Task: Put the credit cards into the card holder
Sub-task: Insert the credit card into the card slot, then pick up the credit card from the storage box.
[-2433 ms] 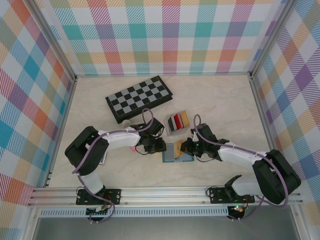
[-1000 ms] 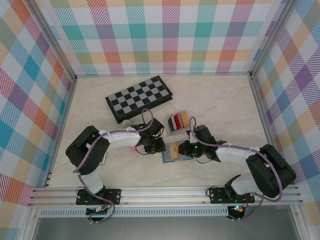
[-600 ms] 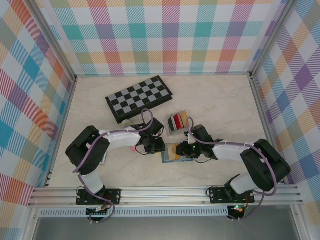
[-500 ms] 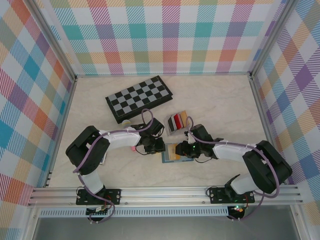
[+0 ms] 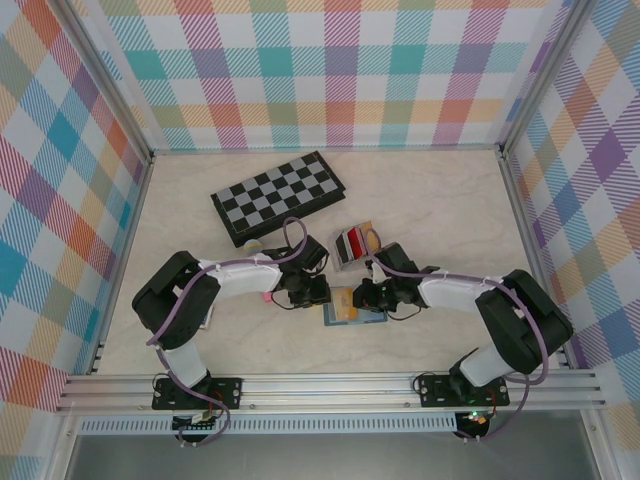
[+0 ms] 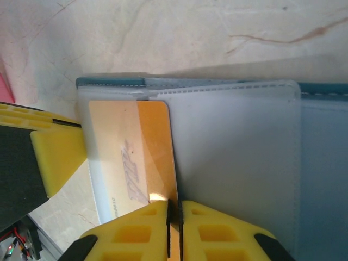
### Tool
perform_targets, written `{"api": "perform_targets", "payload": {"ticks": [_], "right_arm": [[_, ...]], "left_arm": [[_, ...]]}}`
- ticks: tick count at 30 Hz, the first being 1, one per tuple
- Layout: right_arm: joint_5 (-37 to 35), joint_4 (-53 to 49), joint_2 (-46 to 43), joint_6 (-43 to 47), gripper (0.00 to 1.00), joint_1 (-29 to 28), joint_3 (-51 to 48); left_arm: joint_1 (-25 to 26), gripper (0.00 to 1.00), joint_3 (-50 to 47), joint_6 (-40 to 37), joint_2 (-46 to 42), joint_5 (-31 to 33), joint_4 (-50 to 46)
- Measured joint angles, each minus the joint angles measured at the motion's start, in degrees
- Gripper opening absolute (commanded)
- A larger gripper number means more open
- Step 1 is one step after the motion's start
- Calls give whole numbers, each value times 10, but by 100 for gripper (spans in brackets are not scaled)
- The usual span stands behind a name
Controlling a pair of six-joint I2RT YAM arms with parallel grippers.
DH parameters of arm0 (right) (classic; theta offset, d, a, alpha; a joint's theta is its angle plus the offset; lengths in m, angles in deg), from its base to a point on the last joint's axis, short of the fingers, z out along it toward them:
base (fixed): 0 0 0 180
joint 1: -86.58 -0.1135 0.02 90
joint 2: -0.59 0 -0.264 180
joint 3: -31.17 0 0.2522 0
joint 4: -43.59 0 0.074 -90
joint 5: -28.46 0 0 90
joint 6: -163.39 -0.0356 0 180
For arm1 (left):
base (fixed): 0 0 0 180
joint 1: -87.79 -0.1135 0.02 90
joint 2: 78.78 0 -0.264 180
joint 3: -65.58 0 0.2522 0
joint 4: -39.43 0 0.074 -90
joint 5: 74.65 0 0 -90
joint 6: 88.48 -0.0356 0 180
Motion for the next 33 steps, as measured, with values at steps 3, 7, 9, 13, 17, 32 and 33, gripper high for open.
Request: {"api": "perform_targets", "payload": {"ticks": [3, 7, 9, 13, 17, 32, 33], "right_arm": [[6, -1, 2, 0, 13, -7, 9], [10, -5, 10, 2, 15, -16, 22], [10, -10, 18, 1, 16, -17, 26], [6, -25, 21, 2, 21, -22, 34], [-37, -77, -8, 8, 41, -26, 56], [-298, -359, 27, 126, 58, -26, 374], [-304, -369, 52, 134, 58, -27, 395]], "left_arm": [[0, 18, 0, 0, 0, 0, 0], [0, 18, 0, 0, 0, 0, 0], [0, 18, 0, 0, 0, 0, 0], [0, 18, 0, 0, -1, 0, 0], [0, 22, -1, 1, -4, 3, 2], [-33, 36, -10, 17, -93, 66, 16], [-46, 37, -13, 20, -98, 67, 20]]}}
